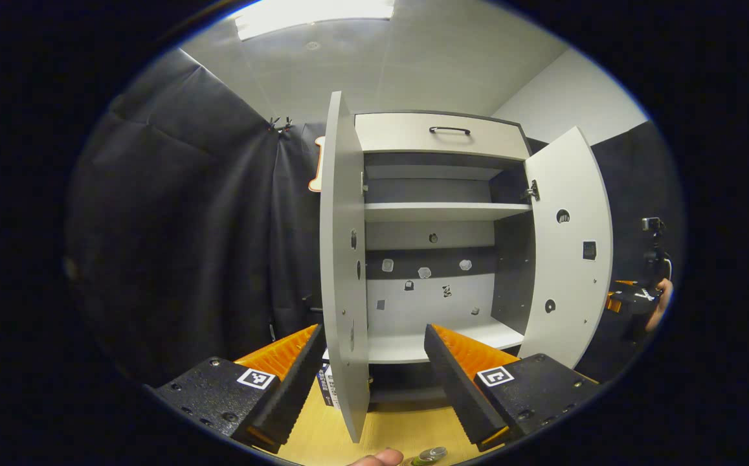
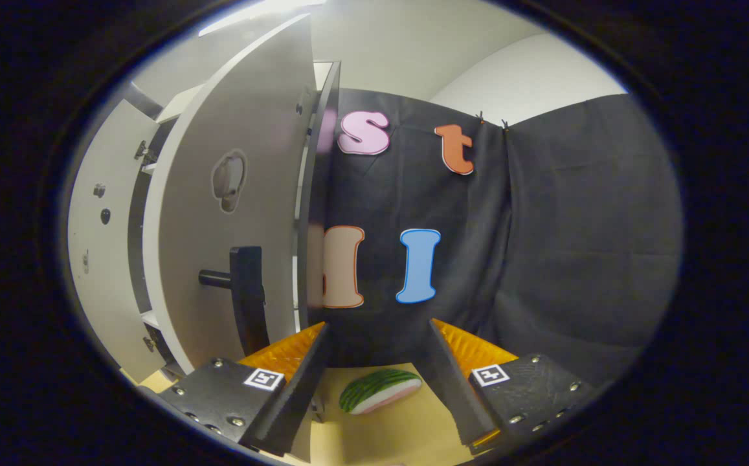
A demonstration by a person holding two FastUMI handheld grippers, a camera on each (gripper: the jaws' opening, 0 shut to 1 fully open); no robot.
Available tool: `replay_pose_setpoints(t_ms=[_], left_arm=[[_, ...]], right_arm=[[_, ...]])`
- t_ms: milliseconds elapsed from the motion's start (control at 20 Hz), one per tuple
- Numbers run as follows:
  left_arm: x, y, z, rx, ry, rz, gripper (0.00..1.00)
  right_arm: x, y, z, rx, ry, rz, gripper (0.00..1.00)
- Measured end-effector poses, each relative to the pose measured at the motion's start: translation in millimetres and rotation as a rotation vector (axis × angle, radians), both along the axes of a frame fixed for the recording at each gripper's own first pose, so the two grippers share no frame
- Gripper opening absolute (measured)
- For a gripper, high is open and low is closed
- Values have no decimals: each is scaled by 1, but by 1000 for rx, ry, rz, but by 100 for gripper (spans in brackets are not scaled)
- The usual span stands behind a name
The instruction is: Grasp the bottle in the cabinet with the left hand and place it on the coaster, then close the right door with the right hand and the left door with the left hand.
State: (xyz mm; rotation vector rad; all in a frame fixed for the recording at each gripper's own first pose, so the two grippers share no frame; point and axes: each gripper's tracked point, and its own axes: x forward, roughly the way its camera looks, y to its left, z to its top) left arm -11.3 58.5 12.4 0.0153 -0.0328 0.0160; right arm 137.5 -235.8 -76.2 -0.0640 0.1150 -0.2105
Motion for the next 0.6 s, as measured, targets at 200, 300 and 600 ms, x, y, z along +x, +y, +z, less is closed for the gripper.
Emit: replay_pose_setpoints(t_ms=[200,300,600], left_arm=[[-6,1,-1,1,16,-10,97],[-5,1,0,4,14,-19,97],[-2,8,-3,-35,27,-30,97]], right_arm=[[1,30,-2,0,23,52,90],[1,43,-1,-18,29,68,90],[6,89,-10,58,39,107,90]])
